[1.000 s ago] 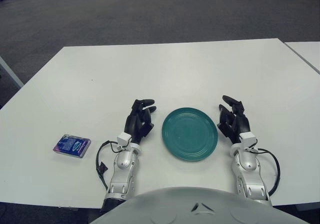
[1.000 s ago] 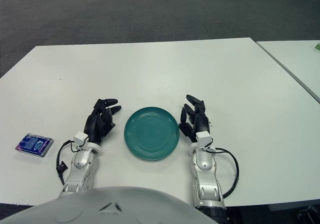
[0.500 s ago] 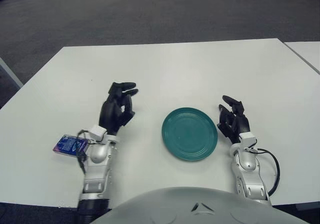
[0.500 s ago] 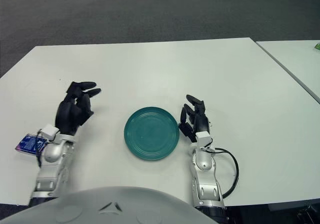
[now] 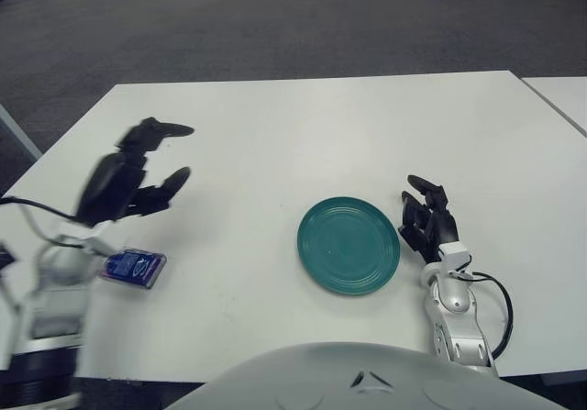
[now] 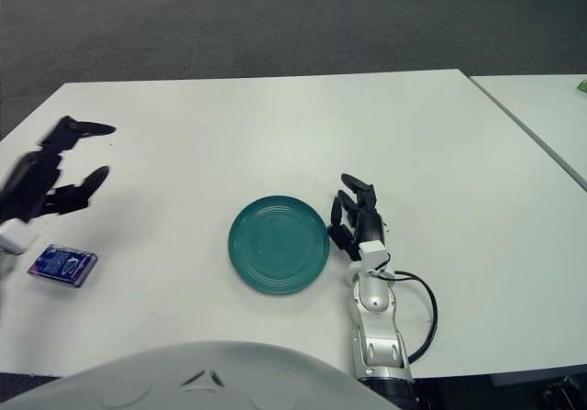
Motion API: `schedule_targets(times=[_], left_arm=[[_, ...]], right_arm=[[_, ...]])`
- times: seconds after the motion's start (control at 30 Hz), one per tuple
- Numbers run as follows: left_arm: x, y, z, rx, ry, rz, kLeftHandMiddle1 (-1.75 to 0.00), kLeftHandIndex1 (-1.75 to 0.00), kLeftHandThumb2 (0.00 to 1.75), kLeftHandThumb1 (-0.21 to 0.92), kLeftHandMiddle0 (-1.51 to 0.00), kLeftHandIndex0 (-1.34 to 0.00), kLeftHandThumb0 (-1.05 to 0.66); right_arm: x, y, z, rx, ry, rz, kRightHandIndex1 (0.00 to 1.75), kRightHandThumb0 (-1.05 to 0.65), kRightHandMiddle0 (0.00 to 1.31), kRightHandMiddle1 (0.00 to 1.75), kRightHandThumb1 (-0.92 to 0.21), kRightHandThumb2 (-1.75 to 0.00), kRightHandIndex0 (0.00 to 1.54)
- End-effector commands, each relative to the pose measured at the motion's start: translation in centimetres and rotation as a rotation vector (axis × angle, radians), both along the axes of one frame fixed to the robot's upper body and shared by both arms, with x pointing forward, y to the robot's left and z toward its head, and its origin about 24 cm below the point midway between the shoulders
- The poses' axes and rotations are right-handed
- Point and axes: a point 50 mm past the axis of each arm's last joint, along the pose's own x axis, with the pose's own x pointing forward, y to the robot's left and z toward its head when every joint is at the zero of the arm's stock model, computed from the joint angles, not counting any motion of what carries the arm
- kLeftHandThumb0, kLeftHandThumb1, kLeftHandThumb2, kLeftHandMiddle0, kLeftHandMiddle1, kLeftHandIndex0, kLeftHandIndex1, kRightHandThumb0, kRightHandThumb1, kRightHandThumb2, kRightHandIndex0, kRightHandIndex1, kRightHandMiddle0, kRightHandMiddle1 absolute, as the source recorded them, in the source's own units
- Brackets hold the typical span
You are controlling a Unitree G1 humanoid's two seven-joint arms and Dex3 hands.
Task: Put the gum into the plate.
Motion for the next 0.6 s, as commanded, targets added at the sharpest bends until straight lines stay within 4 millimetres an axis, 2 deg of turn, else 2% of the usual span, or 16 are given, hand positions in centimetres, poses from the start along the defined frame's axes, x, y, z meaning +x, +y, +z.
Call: schedule_targets(times=[0.0, 0.13, 0.47, 0.57], left_arm=[[-0.5, 0.9, -0.1, 0.091, 0.083, -0.036, -0.61, -1.01, 0.4, 0.87, -0.07, 0.0, -0.84], [-0.8, 2.0, 0.0, 0.205, 0.123, -0.079, -0.5, -0.98, 0.34, 0.91, -0.08, 0.0, -0.93], [-1.2, 4.0, 0.7, 0.446, 0.231, -0.121, -0.32, -1.03, 0.4, 0.92, -0.12, 0.0, -1.04], [-1.2, 4.4, 0.6, 0.477, 0.278, -0.123, -0.28, -0.97, 0.4, 0.92, -0.11, 0.0, -1.05]], right_arm=[[-1.0, -0.2, -1.8, 0.019, 0.117, -0.007, 0.23, -0.78, 0.0, 0.86, -0.92, -0.82, 0.34], [-1.1, -0.4, -1.8, 0.008, 0.12, -0.006, 0.23, -0.79, 0.0, 0.85, -0.92, -0.83, 0.35], [-1.1, -0.7, -1.9, -0.009, 0.132, -0.007, 0.23, -0.8, 0.0, 0.82, -0.92, -0.85, 0.33], [-1.1, -0.8, -1.9, -0.008, 0.135, -0.007, 0.22, -0.82, 0.0, 0.81, -0.92, -0.86, 0.32]])
